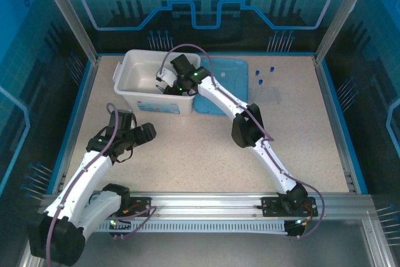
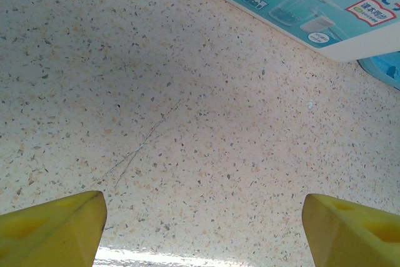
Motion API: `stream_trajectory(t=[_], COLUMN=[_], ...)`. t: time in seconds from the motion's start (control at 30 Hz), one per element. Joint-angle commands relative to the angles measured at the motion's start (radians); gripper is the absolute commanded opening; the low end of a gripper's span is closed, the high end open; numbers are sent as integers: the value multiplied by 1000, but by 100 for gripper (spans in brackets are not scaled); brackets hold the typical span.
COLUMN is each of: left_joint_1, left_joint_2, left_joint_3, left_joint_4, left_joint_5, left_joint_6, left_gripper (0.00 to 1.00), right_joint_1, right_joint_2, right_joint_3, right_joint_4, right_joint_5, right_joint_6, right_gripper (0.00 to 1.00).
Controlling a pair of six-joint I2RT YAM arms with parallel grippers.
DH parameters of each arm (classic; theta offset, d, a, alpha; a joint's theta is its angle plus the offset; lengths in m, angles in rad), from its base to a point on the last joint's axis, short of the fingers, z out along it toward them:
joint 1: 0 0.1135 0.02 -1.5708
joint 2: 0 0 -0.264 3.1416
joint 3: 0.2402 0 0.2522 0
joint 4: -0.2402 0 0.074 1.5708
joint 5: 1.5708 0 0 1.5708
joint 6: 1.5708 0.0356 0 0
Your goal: Organize the chemistry lab equipment
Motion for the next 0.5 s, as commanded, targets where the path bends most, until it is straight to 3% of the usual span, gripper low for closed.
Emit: stream_trajectory(t=[0.0,0.47], left_joint_1=[10,10], left_joint_2=[-13,-7], left_joint_3=[-9,2], left_joint_4=[-24,-18], left_joint_5=[22,23], left_joint_6=[-8,-8], left_gripper=[83,83], right_joint_1=[-1,21], right_joint_2=[26,15], right_joint_3=[35,18], right_joint_4=[-94,-134], right_joint_5=[-9,41], right_joint_6=[-80,-155], right_gripper=[18,21])
